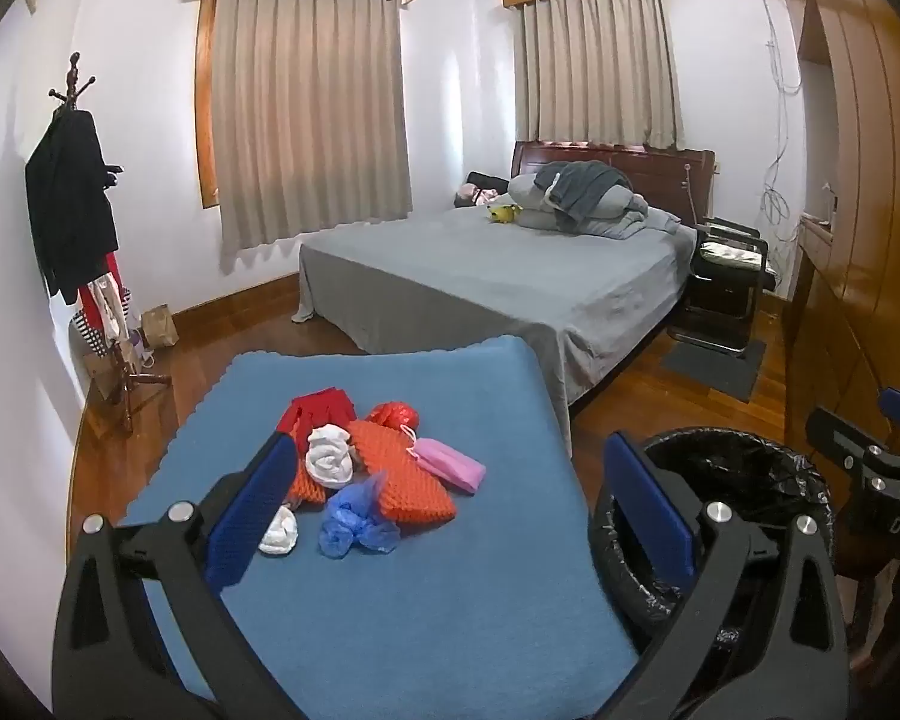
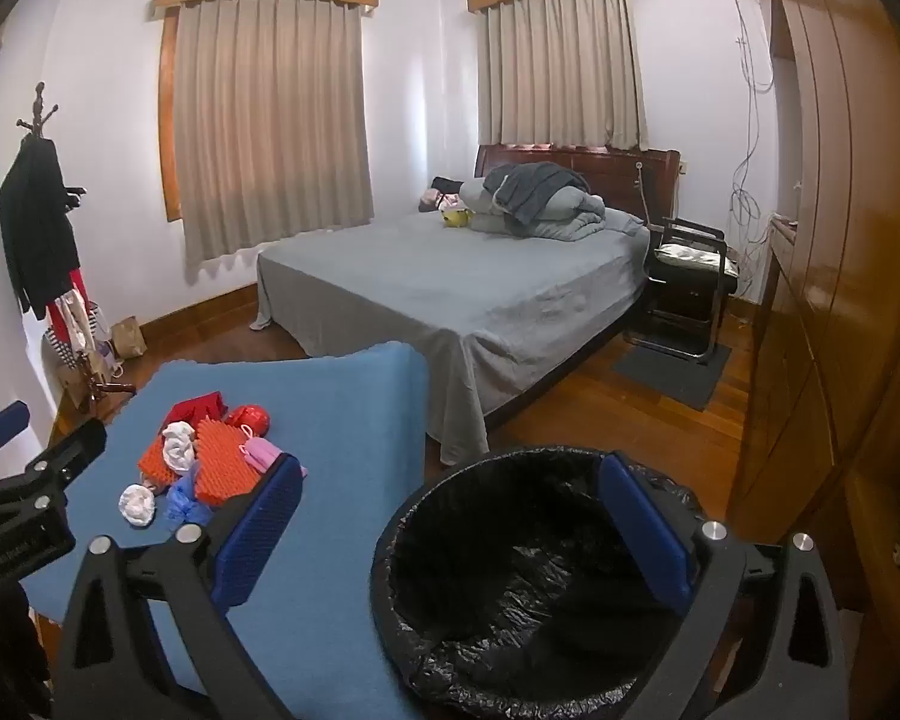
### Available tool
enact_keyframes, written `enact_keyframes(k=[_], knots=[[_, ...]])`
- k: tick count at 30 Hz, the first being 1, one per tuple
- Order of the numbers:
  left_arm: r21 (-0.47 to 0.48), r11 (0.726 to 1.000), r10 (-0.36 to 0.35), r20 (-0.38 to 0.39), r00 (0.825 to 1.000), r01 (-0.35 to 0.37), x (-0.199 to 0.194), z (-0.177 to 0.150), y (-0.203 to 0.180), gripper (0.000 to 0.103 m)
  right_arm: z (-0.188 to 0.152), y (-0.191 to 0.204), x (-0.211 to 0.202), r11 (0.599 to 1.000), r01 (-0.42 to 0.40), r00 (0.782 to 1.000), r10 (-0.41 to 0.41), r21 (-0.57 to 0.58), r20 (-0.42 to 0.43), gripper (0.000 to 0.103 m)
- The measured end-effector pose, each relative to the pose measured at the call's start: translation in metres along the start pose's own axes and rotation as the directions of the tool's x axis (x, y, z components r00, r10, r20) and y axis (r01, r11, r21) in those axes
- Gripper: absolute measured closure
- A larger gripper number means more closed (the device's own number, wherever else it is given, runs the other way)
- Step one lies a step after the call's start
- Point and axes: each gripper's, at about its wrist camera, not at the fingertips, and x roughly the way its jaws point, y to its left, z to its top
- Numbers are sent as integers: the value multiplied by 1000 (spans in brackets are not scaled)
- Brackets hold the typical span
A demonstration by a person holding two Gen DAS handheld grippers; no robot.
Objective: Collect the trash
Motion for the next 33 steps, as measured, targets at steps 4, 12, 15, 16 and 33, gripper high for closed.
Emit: enact_keyframes(k=[4, 12, 15, 16, 33], knots=[[0, 1000, 1, 0, 1000, -1, 0, 0, 0, 5, 0, 0, 0, 1000, 0, 1000, 0, 0, -2, 6], [4, 1000, 2, -1, 1000, -2, 0, 0, 0, 5, 0, 1, 1, 1000, 3, 1000, -3, -6, -4, 6], [4, 1000, 1, -1, 1000, -1, 0, 0, 0, 5, 1, 1, 0, 1000, 4, 1000, -4, -7, -4, 6], [4, 1000, 0, -1, 1000, 0, -1, -1, 0, 5, 1, 1, 0, 1000, 5, 1000, -5, -8, -4, 6], [3, 1000, 6, -6, 1000, -6, 1, 0, 0, 5, 1, 1, 1, 1000, 7, 1000, -7, -9, -6, 6]])
